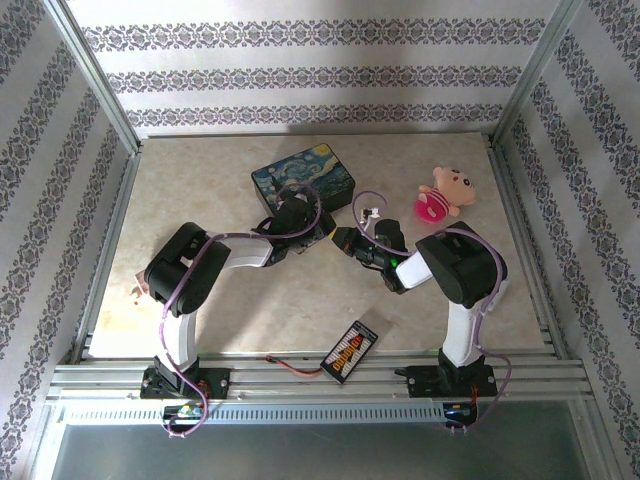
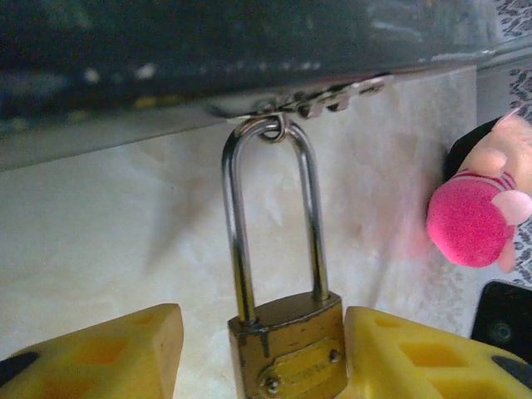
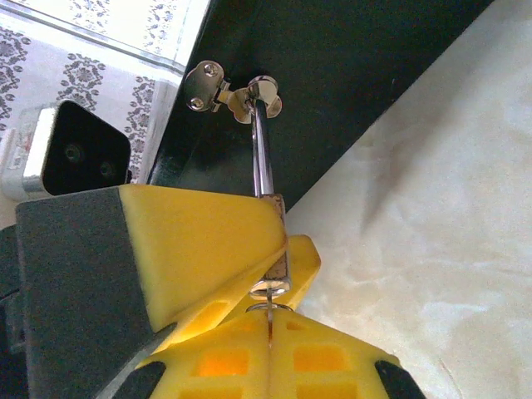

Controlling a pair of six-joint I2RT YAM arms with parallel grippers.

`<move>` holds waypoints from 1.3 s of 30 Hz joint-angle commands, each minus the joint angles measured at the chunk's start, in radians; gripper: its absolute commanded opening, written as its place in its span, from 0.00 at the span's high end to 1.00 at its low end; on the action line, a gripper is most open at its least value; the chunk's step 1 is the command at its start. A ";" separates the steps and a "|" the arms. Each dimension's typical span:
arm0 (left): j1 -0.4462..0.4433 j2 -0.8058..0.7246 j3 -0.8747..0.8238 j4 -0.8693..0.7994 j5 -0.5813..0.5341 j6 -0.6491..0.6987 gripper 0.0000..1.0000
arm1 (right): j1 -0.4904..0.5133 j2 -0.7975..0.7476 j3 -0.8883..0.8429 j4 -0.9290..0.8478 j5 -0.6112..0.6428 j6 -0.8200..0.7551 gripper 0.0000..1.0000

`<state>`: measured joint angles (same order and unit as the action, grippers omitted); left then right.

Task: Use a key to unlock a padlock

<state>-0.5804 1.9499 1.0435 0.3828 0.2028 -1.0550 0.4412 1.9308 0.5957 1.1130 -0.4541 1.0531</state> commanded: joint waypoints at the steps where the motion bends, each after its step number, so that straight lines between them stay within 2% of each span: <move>1: 0.011 0.012 0.021 0.061 0.007 -0.004 0.55 | 0.010 0.014 0.032 0.071 0.002 0.014 1.00; 10: 0.010 0.030 0.010 0.097 0.021 -0.023 0.75 | 0.010 0.010 0.036 0.073 0.000 0.016 1.00; 13: 0.011 0.029 0.010 0.097 0.021 -0.025 0.79 | 0.008 0.007 0.036 0.073 0.000 0.018 1.00; 16: 0.011 0.025 0.009 0.094 0.021 -0.022 0.89 | 0.007 0.000 0.033 0.070 -0.001 0.016 0.94; 23: 0.011 0.021 0.003 0.090 0.019 -0.032 1.00 | 0.004 -0.038 -0.004 0.044 0.015 -0.013 0.81; 29: 0.007 -0.004 -0.005 0.067 0.010 -0.039 1.00 | -0.001 -0.118 -0.059 -0.044 0.056 -0.083 0.77; 35: -0.029 -0.093 0.018 -0.170 -0.099 -0.002 1.00 | 0.009 -0.231 -0.100 -0.214 0.118 -0.192 0.76; 39: -0.041 -0.116 0.007 -0.215 -0.094 -0.078 1.00 | 0.034 -0.314 -0.091 -0.377 0.163 -0.297 0.78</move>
<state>-0.6033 1.8751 1.0458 0.2619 0.1295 -1.0897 0.4519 1.6745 0.5056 0.8738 -0.3462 0.8764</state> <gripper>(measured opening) 0.054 0.224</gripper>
